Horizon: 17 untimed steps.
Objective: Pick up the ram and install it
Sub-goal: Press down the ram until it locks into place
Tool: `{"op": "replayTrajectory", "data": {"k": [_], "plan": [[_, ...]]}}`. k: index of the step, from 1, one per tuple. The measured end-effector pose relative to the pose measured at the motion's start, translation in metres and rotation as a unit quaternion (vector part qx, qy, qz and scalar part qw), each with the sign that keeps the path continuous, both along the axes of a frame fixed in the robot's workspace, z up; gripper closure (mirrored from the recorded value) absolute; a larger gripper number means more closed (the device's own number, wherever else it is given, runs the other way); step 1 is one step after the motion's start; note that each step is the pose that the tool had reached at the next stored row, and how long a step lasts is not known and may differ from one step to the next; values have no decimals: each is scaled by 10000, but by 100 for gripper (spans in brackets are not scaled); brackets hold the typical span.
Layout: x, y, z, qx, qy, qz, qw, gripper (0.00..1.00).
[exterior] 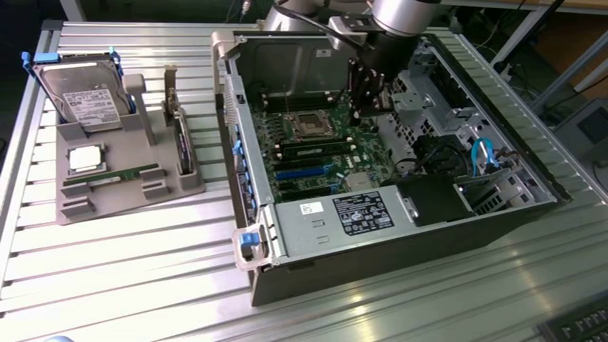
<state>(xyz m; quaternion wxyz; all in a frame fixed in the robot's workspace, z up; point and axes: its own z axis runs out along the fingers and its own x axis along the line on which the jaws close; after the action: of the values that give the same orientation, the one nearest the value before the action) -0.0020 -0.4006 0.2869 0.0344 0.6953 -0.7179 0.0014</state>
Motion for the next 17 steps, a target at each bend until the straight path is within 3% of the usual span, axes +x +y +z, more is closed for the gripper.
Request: {"op": "replayTrajectory", "data": {"k": [4,6,11,17], "plan": [[53,1,-6,-2,2,11,10000,89],[74,0,-20,-17,3,11,10000,89],[79,0,-183,-33,3,11,10000,89],[80,0,-280,-32,2,11,10000,89]]}}
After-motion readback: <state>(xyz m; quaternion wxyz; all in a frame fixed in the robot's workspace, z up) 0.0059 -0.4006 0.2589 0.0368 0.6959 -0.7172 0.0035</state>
